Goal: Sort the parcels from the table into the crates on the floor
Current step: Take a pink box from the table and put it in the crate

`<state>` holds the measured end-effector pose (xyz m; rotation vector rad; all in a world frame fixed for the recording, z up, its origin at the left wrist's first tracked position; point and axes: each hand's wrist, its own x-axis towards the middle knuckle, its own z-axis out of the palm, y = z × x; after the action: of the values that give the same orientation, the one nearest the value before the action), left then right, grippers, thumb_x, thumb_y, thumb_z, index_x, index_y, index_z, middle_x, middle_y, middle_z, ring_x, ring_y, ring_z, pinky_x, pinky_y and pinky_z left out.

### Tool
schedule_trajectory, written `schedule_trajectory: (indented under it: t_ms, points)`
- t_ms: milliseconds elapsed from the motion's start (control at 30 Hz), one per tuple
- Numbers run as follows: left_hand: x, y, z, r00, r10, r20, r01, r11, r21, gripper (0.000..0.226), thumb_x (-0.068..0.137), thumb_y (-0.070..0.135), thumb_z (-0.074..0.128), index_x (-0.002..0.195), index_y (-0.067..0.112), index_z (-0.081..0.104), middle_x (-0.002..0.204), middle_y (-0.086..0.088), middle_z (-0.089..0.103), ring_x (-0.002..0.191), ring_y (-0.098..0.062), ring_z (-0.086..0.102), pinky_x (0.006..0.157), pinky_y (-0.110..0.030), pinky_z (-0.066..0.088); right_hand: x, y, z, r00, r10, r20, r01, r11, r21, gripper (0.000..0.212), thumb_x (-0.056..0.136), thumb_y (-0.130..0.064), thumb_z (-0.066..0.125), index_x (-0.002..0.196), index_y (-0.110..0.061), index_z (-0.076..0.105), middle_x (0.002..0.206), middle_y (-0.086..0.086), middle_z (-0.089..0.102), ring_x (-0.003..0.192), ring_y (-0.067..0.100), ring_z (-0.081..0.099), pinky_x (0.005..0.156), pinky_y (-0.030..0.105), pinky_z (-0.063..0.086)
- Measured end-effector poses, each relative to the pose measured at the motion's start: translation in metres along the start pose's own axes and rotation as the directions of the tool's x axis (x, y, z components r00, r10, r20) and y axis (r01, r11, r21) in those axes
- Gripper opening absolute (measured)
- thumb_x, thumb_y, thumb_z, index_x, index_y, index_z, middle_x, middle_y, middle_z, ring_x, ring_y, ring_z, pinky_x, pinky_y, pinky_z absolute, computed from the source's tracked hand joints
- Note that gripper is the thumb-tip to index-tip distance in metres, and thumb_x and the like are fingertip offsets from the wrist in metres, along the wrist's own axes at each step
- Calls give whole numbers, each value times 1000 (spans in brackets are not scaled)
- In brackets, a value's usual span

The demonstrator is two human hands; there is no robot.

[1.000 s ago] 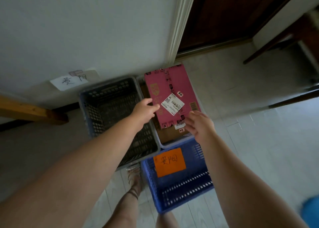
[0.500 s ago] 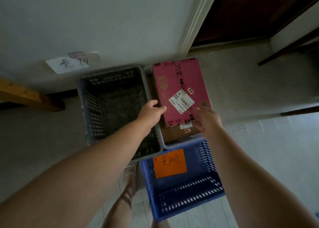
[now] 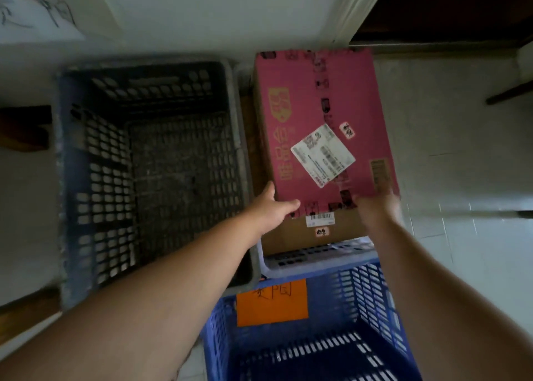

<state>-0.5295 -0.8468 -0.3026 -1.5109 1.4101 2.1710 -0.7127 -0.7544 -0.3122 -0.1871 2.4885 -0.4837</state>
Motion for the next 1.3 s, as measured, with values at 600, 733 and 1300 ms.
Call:
schedule_trajectory:
  t_ms: [600,733,1300]
  points:
    - [-14,-26,-18,996,-79,36,78,997,14,81,86,37,64,150,16,19,153,1,29,137,-13,28,103,-22,20,-49,5,45,983,-135,128,162,959,-231,59,87,4,49,141,-20,45,159,3,12,133,29,37,105,38,36]
    - [-15,-22,-13,996,-87,12,86,994,66,85,87,42,62,151,21,12,155,1,24,140,-16,25,99,-22,20,-43,2,27,956,-157,249,210,957,-202,54,89,-3,56,140,-20,47,157,1,21,127,23,45,91,24,45]
    - [-265,120,-26,938,226,-261,-213,974,78,75,89,35,61,150,22,18,149,-5,36,108,-8,54,78,-13,36,-257,-98,-159,969,-197,150,140,936,324,60,91,-9,59,144,-26,40,141,4,50,77,9,64,53,16,50]
